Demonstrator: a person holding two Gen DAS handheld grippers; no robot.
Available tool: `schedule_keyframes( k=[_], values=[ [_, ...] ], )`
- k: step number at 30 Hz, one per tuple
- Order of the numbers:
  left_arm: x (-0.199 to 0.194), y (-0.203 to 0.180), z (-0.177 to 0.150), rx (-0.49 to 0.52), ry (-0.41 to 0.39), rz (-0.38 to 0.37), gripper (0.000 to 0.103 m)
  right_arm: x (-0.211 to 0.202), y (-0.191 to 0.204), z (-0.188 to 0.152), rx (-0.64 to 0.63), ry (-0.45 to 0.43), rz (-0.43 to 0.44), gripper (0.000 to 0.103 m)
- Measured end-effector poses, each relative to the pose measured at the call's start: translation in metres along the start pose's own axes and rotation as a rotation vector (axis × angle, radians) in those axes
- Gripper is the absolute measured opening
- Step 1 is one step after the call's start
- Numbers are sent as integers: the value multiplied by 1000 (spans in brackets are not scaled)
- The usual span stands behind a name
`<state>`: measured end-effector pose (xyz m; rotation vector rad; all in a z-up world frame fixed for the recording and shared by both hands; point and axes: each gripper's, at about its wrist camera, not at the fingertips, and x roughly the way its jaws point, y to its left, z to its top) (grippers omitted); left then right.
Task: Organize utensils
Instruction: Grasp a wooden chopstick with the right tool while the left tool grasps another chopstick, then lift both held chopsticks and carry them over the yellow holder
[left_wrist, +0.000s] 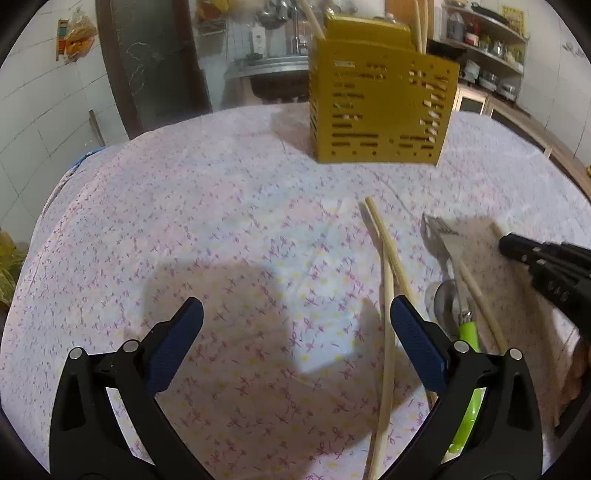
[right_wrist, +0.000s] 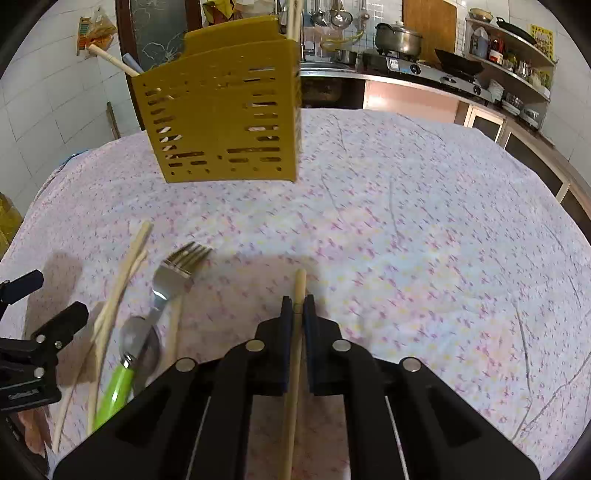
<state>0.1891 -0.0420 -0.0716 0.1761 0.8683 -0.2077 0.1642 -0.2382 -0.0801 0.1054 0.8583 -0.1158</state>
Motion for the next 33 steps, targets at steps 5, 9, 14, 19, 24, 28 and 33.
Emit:
schedule_keyframes(
  k=[5,9,14,19,24,28,33],
  values=[
    [2,-2,-2,-1,16,-14,98,-1,-9,-2,17,-1,-2,7],
    [8,-9,-3,8,47,-43,95,0,-9,-1,26,-2,4,7],
    [11,-13,0,6,49,-47,88,1,-13,-1,29,-3,11,7],
    [15,-15,11,-15,54,-71,58,1,-13,-1,35,-1,19,7],
    [20,-22,22,-8,65,-84,38,3,-13,1,38,4,21,7],
    [27,-21,31,-28,80,-99,19,6,-14,5,42,12,21,7],
    [29,-11,34,-71,82,-128,6,4,-14,6,47,8,33,7]
  ],
)
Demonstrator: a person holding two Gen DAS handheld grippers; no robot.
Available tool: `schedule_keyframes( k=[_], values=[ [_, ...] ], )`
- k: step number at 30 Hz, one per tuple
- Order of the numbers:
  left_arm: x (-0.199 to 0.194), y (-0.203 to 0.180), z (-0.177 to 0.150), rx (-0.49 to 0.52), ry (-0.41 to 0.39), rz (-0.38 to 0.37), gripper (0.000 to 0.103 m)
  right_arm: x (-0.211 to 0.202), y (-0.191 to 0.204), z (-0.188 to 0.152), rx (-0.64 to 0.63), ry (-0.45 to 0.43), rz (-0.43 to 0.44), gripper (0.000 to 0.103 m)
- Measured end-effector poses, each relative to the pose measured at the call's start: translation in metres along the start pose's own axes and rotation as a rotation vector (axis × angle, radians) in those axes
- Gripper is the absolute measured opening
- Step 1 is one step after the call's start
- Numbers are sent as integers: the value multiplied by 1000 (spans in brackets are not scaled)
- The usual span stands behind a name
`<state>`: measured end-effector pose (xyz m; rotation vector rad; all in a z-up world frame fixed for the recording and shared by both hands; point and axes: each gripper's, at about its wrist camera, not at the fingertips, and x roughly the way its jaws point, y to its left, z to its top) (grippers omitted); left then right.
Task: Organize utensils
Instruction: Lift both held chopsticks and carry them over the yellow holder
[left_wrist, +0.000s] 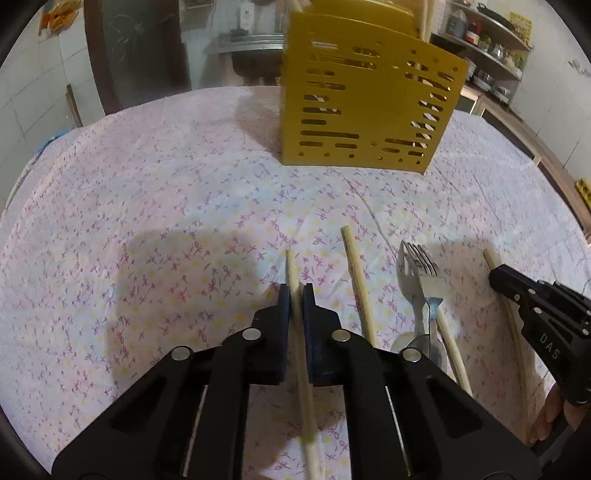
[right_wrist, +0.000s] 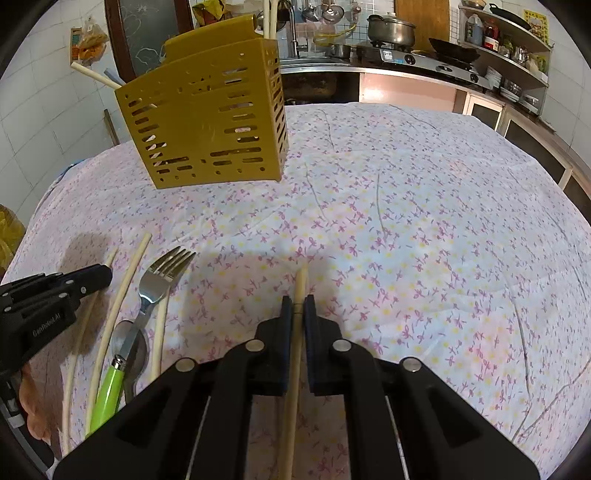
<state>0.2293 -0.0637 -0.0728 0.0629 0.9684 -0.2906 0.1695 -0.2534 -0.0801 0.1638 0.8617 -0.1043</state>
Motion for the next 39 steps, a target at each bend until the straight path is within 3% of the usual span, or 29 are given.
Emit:
schedule_keyframes(
  k=[5,19,22,27,29,30,31,38,39],
  values=[
    [-17,8,-5,-32,-54,0,5,-16,-3,0,32,-61,35,7],
    [-133,33,-19,-92,-406,40,5,-100,12,4,-4,-409,84,6],
    [-142,34,-27,-83,-427,48,5,-95,14,6,-32,-379,75,7],
    [-142,40,-25,-103,-417,50,5,-64,12,7,-43,-243,47,8],
    [-139,41,-24,-113,-408,51,5,-48,10,6,-48,-187,17,23],
    [-138,42,-24,-117,-405,49,5,-44,8,5,-46,-179,3,47],
    [-138,42,-23,-119,-403,46,5,-42,6,4,-43,-174,-6,55],
    [-131,40,-22,-109,-391,36,5,-6,3,0,-41,-11,-58,53],
    [-130,40,-21,-108,-388,34,5,0,3,-1,-42,13,-61,48]
  ],
)
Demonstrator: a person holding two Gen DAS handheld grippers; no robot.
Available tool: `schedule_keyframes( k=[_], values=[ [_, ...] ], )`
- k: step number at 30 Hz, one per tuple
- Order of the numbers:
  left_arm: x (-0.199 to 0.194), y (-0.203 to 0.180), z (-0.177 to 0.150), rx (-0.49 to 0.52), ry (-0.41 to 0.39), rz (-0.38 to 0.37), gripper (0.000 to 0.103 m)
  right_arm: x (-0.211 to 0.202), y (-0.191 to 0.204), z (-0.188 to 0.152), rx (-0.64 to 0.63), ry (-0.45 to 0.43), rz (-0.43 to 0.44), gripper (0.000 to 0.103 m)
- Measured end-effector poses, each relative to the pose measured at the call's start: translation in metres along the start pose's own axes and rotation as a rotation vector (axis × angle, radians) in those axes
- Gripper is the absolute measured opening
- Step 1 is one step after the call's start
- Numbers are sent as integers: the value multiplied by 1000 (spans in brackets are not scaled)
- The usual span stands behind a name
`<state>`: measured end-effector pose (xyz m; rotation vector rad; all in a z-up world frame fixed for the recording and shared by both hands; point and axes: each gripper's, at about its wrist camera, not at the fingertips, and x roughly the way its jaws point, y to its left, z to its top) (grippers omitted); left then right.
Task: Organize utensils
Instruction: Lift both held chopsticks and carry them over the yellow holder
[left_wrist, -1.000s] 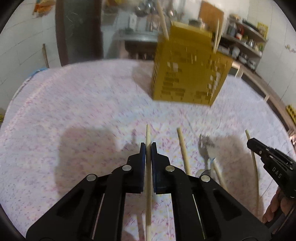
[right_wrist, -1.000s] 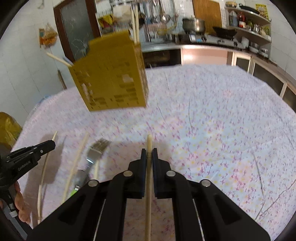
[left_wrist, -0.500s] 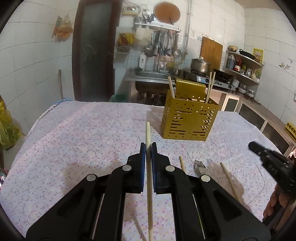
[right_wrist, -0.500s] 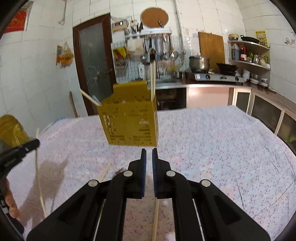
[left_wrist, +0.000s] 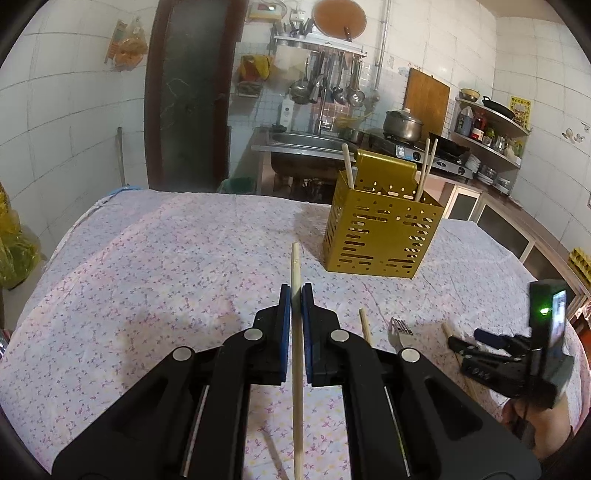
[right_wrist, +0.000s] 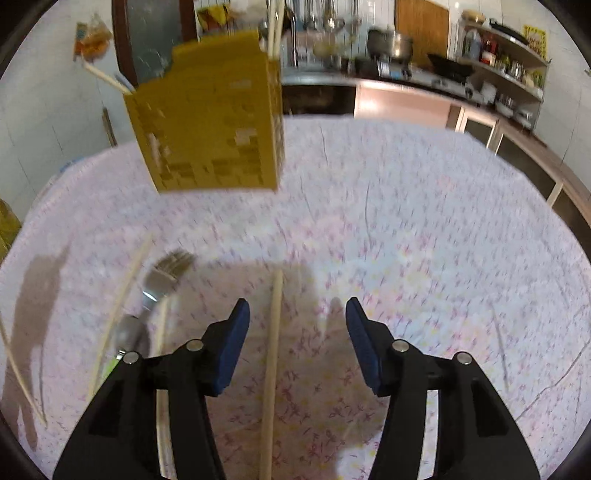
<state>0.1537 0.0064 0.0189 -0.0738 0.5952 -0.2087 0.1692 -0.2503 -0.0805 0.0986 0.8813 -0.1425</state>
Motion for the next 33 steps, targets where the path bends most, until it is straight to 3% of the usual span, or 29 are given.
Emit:
schedule_keyframes(
  k=[2,3,4,6,13,23,33],
  values=[
    [1,-1,0,4,2,-2,5,3,1,0,-7,1,-6,43],
    [1,-1,0,8,2,-2,5,2,2,1,-10,4,0,37],
    [1,-1,-1,9,2,-3,5,2,3,2,-13,7,9,21],
    [1,-1,-1,10,2,-3,5,1,6,4,-18,7,17,8],
    [-3,-3,-1,20,-12,1,5,-26,4,5,27,-96,74,6],
    [-14,-4,0,8,-39,0,5,-106,-3,10,53,-390,132,6],
    [-28,10,-4,-25,-70,2,5,-139,-1,-2,48,-573,139,6]
  ],
)
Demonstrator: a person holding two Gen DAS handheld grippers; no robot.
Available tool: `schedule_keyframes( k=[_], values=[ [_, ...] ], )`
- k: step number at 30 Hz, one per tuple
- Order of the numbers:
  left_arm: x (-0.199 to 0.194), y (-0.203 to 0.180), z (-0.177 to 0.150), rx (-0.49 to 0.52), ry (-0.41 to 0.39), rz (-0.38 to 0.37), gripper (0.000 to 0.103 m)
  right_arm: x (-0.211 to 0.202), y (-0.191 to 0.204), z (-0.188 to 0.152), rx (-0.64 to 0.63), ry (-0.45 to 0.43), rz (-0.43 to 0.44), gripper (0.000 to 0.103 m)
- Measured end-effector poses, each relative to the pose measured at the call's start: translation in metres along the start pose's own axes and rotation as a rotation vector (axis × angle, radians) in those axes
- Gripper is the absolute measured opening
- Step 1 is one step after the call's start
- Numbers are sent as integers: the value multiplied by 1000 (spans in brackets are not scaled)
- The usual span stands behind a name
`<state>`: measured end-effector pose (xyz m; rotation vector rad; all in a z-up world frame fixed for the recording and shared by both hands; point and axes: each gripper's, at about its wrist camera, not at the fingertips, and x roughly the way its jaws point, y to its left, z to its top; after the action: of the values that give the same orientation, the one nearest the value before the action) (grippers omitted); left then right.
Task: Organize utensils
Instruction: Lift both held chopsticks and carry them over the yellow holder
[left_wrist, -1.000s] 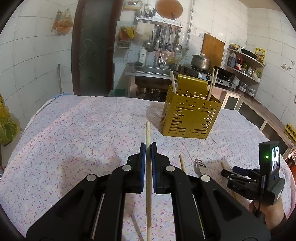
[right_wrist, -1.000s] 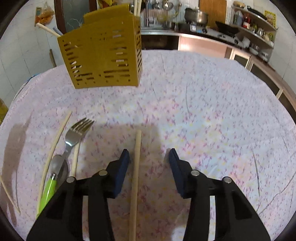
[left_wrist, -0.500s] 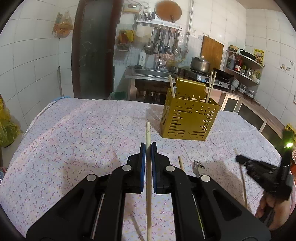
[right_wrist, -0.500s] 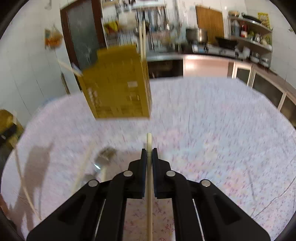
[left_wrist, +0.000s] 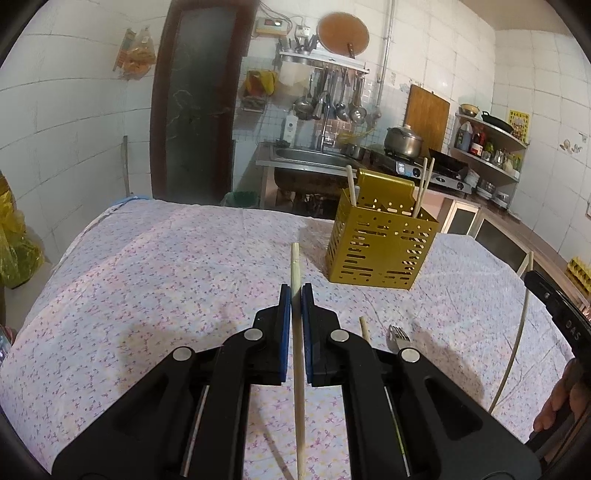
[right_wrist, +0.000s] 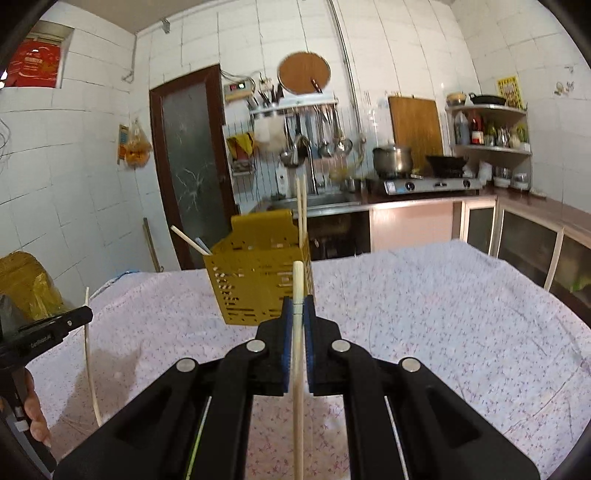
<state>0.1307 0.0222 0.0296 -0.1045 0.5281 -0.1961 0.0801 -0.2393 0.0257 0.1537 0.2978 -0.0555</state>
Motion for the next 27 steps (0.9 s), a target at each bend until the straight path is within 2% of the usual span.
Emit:
schedule_keyframes(
  k=[8,19,27],
  values=[
    [-9,3,0,-5,-24,-10,5,-13,5,-4,-19,-56,-1,6],
    [-38,-12,18,22,-116,-34,5,-20,11,18,-41,-136,23,6],
    [-42,-27,43,54,-163,-55,5,-14,15,39,-57,-171,42,6]
  ],
)
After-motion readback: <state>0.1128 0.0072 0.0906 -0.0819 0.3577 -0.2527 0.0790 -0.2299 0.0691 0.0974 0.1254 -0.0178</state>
